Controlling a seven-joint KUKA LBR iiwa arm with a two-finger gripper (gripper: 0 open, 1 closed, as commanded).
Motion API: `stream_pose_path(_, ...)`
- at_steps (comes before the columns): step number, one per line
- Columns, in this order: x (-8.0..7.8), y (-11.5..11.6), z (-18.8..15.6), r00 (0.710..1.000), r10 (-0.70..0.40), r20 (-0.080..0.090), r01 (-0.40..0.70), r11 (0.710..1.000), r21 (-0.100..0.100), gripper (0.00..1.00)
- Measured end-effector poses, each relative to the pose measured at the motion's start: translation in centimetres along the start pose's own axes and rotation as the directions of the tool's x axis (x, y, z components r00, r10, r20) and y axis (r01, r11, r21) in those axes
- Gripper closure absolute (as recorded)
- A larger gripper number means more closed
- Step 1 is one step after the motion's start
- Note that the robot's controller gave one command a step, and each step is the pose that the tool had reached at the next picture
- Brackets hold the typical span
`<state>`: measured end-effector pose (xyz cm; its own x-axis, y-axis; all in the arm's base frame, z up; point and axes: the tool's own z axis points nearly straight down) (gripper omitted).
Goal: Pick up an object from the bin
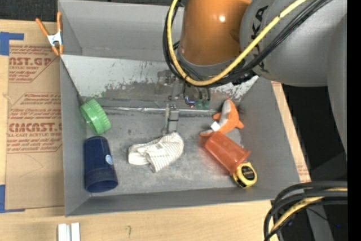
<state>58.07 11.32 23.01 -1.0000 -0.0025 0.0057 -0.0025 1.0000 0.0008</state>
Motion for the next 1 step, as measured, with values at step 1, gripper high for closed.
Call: stream_pose_path(1,-0.15,-0.06,-0.49,1.0,0.001,0.008,-0.001,1.0,-0.001,0.0)
